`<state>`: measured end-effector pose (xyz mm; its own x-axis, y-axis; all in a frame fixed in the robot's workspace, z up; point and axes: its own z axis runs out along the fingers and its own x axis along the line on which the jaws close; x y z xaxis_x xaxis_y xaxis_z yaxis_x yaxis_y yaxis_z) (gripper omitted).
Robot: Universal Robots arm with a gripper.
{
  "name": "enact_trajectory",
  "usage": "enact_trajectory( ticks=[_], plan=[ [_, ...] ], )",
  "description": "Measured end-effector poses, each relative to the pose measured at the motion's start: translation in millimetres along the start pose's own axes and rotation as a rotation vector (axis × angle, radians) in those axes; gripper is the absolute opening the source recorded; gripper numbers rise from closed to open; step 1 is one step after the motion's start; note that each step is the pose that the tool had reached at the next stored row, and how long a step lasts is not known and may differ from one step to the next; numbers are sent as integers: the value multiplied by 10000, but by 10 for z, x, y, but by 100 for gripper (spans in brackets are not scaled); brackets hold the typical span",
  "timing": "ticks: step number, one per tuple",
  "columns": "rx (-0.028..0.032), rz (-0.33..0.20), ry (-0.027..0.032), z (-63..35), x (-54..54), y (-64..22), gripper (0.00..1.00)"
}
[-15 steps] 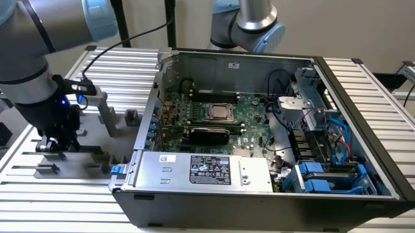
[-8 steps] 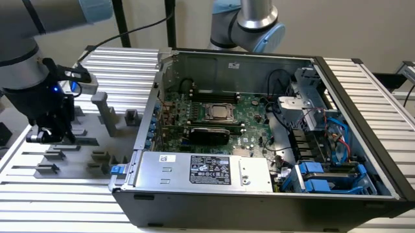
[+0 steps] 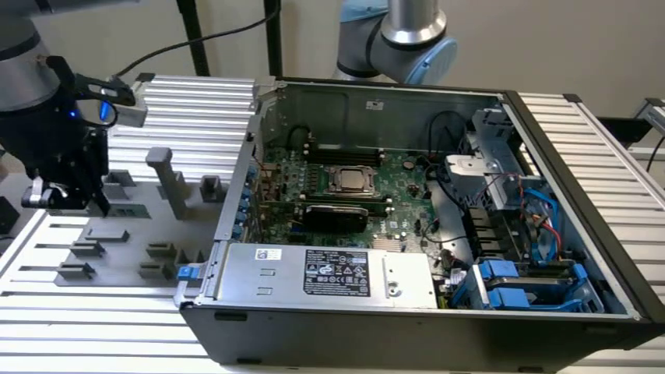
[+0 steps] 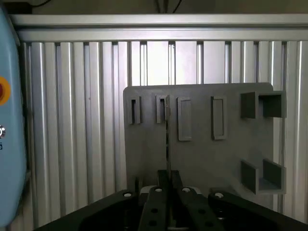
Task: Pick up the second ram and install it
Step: 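Pick up the second ram and move it above second insertion slot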
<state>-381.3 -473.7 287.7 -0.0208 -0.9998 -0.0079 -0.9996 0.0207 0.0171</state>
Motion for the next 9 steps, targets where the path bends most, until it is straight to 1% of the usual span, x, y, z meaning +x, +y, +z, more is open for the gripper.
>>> enact_trajectory(
  ticks=[5, 9],
  plan=[
    [-1, 1, 1, -201, -2, -23, 14],
    [-1, 1, 1, -342, -5, -92, 14]
  ],
)
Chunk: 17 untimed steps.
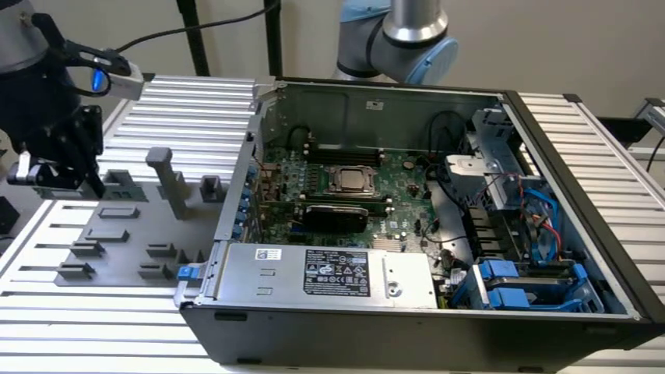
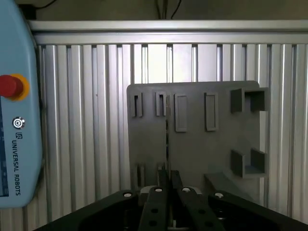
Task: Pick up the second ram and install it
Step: 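Pick up the second ram and move it above second insertion slot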
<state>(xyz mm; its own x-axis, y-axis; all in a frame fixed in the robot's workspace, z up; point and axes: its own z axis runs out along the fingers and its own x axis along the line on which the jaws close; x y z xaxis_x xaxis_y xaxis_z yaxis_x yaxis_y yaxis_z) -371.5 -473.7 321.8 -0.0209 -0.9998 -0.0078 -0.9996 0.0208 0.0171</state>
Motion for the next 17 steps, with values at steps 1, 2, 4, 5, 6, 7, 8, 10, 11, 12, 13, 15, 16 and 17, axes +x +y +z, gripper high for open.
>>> enact_trajectory(
  ticks=[1, 2, 4, 5, 6, 7, 8, 10, 11, 12, 13, 15, 16, 17],
  plan=[
    [2, 0, -1, -32, -1, -28, 14],
    [2, -1, -2, -63, -2, -60, 14],
    [2, -1, -1, -128, -4, -134, 14],
    [0, 0, 0, -159, -5, -172, 14],
    [0, 0, 0, -190, -6, -211, 14],
    [1, 0, -1, -220, -7, -251, 14],
    [2, 0, -1, -253, -8, -295, 14],
    [1, -1, 0, -312, -10, -377, 14],
    [0, -1, 0, -338, -11, -420, 14],
    [1, -1, -1, -363, -12, -463, 14],
    [2, 0, -1, -387, -14, -507, 14],
    [3, 0, -1, -432, -16, -597, 14],
    [4, 0, -1, -455, -17, -643, 14],
    [5, -1, -1, -476, -18, -688, 14]
  ],
)
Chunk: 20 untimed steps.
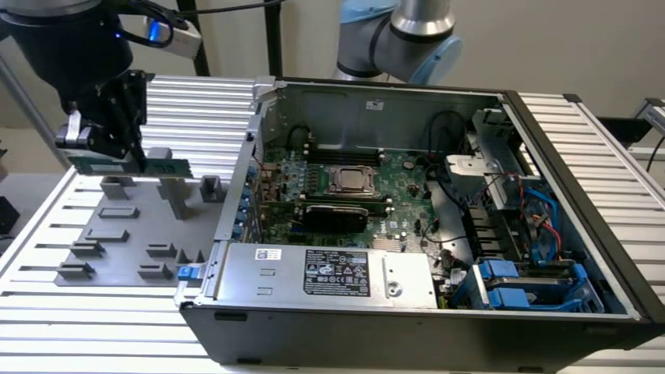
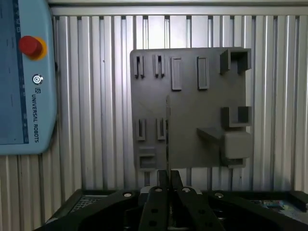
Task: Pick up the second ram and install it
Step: 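Pick up the second ram and move it above second insertion slot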
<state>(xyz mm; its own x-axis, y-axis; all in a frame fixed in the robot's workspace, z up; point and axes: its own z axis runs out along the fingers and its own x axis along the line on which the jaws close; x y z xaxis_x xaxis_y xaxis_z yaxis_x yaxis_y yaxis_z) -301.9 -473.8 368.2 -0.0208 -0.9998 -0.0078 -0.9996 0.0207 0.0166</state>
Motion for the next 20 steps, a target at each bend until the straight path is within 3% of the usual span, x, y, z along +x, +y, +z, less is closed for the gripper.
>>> enact_trajectory(
  ticks=[12, 20],
  plan=[
    [22, 1, -6, -229, -13, -542, 14],
    [63, 0, -13, -282, -21, -907, 14]
  ],
)
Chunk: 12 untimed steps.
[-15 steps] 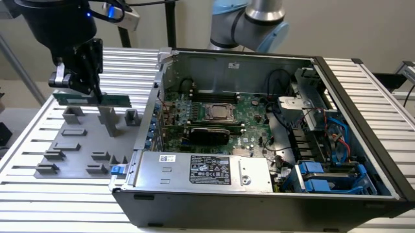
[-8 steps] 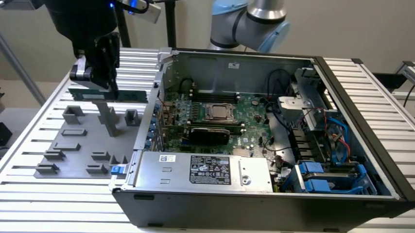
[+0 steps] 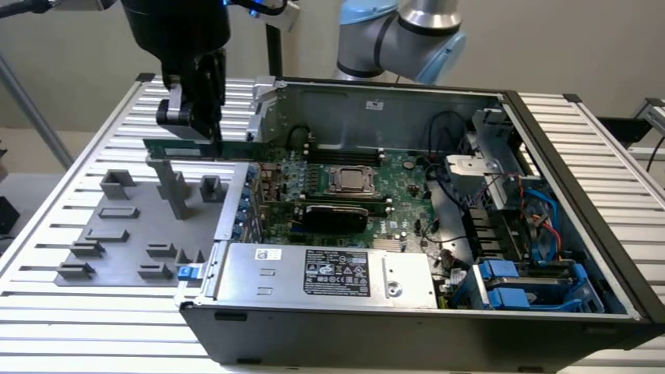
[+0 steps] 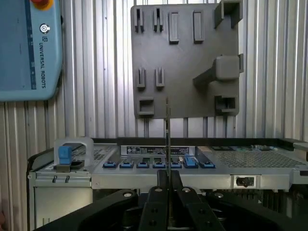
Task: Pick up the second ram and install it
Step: 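Pick up the second ram and move it above second insertion slot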
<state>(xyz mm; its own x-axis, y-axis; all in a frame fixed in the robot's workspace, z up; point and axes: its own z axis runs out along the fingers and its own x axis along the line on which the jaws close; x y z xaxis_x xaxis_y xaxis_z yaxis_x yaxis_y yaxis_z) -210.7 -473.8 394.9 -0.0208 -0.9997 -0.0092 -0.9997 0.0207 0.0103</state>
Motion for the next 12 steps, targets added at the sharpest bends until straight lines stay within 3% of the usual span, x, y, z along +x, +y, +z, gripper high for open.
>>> enact_trajectory(
  ticks=[6, 12],
  plan=[
    [20, 1, -30, -3, -7, -273, 14],
    [33, -2, -129, -6, -19, -542, 14]
  ],
)
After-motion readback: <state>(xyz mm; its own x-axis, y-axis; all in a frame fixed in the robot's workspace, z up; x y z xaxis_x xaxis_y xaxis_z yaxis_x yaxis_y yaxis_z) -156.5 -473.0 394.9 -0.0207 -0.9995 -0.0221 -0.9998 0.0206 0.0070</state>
